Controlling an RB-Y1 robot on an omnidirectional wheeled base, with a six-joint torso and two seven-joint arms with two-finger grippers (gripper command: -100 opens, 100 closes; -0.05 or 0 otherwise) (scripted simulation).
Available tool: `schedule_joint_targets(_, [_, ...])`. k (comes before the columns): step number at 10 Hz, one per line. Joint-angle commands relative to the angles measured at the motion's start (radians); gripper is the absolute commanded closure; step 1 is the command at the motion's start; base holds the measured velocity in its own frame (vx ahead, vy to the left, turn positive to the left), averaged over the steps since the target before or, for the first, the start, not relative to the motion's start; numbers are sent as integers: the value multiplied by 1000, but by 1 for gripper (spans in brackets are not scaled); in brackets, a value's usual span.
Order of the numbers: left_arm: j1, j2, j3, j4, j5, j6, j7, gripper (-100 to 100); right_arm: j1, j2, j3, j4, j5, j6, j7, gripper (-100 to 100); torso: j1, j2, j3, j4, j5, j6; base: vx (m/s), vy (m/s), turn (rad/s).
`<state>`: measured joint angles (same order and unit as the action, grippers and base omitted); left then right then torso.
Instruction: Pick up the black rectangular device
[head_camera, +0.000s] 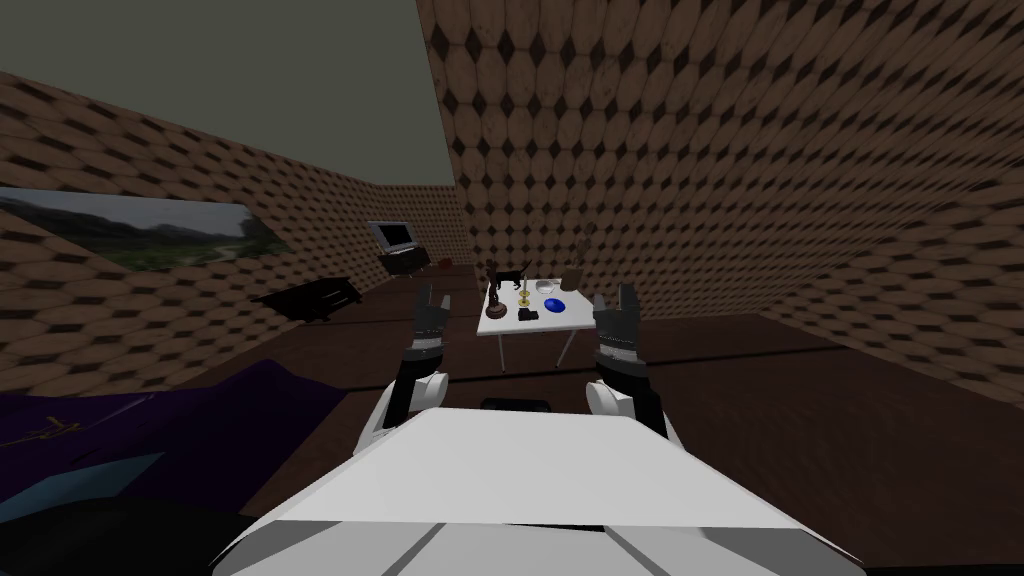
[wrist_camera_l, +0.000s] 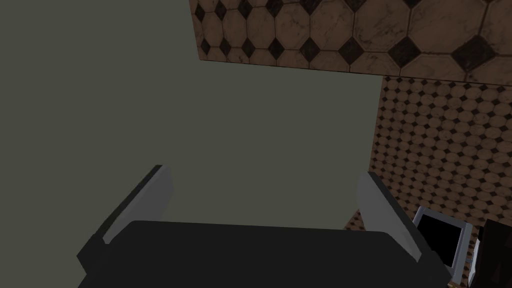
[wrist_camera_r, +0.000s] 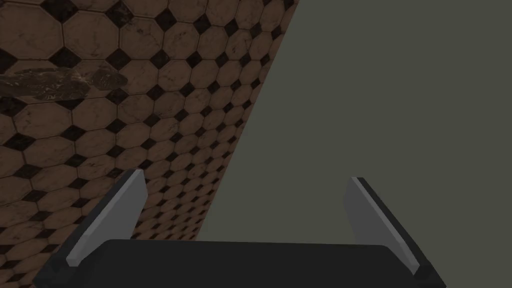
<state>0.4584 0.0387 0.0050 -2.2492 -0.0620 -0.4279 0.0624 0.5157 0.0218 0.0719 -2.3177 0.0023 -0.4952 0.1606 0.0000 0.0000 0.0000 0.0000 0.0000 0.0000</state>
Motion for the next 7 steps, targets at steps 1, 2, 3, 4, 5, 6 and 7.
schedule_joint_targets(1, [0,0,0,0,0,0,0,0,0,-30,6,7,2,2,3,-100,0,0,0,0,0,0,-19,7,-17])
schedule_joint_targets(2, [0,0,0,0,0,0,0,0,0,-57,11,14,4,5,6,-100,0,1,1,0,0,0,-33,21,-21])
schedule_joint_targets(3, [0,0,0,0,0,0,0,0,0,-88,17,24,6,7,9,-100,1,2,1,0,0,0,-44,42,-30])
schedule_joint_targets(4, [0,0,0,0,0,0,0,0,-1,-122,25,37,10,11,14,-100,2,3,2,1,0,0,-58,47,-34])
schedule_joint_targets(5, [0,0,0,0,0,0,0,0,-2,-154,34,52,14,14,19,-100,3,4,2,1,1,0,-68,41,-27])
schedule_joint_targets(6, [0,0,0,0,0,0,0,0,-2,-165,34,52,14,14,19,-100,3,4,2,1,1,0,-55,27,-5])
schedule_joint_targets(7, [0,0,0,0,0,0,0,0,-4,-204,44,70,20,18,24,-100,2,4,2,1,0,0,-56,22,-11])
